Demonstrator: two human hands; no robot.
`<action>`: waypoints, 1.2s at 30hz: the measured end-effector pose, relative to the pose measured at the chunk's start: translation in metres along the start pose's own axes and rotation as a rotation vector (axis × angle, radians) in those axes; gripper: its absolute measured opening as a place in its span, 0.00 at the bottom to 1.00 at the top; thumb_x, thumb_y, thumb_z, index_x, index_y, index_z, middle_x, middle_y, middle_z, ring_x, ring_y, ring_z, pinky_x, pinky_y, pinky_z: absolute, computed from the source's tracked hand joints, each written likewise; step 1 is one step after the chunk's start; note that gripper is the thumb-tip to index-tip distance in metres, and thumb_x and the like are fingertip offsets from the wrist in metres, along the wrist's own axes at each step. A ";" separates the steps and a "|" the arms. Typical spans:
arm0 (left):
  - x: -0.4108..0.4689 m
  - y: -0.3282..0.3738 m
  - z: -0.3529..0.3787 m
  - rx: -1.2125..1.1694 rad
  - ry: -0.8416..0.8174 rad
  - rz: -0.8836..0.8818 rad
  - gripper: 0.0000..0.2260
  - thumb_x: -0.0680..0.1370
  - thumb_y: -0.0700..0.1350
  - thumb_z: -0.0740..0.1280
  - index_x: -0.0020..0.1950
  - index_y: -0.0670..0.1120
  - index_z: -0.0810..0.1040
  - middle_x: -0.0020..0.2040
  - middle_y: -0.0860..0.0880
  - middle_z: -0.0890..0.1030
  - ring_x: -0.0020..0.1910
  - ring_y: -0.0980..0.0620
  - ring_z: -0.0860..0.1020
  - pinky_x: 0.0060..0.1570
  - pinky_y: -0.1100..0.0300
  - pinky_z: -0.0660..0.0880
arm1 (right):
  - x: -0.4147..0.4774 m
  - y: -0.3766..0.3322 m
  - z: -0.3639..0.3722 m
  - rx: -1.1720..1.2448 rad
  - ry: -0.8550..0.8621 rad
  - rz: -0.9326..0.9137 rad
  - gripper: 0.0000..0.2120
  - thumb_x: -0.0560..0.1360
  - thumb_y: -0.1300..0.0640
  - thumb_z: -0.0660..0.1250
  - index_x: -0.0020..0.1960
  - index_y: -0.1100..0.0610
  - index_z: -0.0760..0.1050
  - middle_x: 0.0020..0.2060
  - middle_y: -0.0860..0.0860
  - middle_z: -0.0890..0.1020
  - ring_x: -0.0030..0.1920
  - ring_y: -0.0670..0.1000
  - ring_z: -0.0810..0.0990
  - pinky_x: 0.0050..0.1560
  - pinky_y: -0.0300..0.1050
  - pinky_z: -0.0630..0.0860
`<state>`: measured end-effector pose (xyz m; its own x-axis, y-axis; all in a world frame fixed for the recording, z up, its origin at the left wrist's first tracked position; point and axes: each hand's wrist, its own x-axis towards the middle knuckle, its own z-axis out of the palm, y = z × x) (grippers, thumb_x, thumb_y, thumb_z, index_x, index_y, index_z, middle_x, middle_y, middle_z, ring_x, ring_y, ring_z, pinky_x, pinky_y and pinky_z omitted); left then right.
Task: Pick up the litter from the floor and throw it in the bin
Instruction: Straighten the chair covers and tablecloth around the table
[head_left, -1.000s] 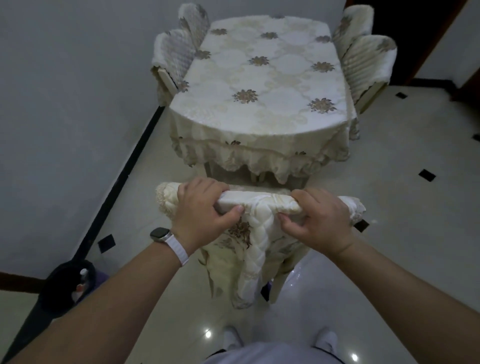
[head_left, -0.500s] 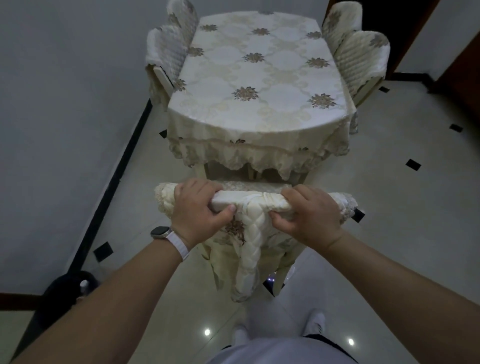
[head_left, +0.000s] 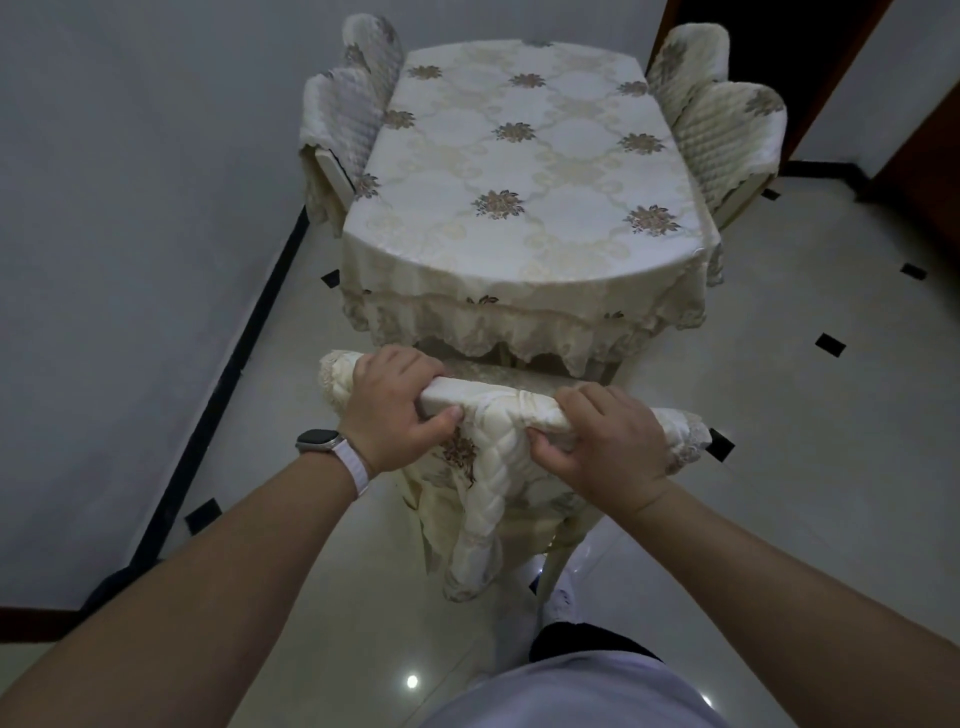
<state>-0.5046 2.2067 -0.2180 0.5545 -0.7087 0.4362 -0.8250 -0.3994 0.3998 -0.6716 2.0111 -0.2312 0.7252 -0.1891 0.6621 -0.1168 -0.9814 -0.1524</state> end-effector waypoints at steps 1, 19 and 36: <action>0.002 -0.003 0.000 -0.002 0.000 0.003 0.19 0.70 0.62 0.62 0.46 0.47 0.78 0.42 0.57 0.71 0.43 0.53 0.67 0.47 0.54 0.62 | 0.001 0.000 0.002 -0.008 -0.003 0.001 0.18 0.71 0.41 0.68 0.42 0.57 0.79 0.34 0.52 0.78 0.33 0.54 0.75 0.32 0.45 0.69; 0.034 0.041 0.048 0.055 0.091 -0.086 0.19 0.72 0.62 0.62 0.47 0.48 0.79 0.43 0.52 0.78 0.46 0.48 0.74 0.48 0.54 0.62 | 0.034 0.094 0.008 -0.011 -0.034 -0.094 0.16 0.64 0.43 0.70 0.37 0.57 0.78 0.32 0.52 0.77 0.31 0.55 0.74 0.30 0.45 0.69; 0.021 0.049 0.072 0.093 0.012 -0.088 0.21 0.75 0.63 0.60 0.49 0.46 0.79 0.44 0.48 0.78 0.46 0.46 0.73 0.48 0.52 0.63 | 0.006 0.114 0.011 0.034 -0.113 -0.056 0.22 0.70 0.37 0.65 0.40 0.57 0.79 0.34 0.52 0.76 0.33 0.55 0.74 0.33 0.45 0.67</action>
<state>-0.5413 2.1299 -0.2473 0.6262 -0.6614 0.4128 -0.7792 -0.5125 0.3609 -0.6729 1.8982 -0.2524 0.8021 -0.1269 0.5836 -0.0518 -0.9883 -0.1437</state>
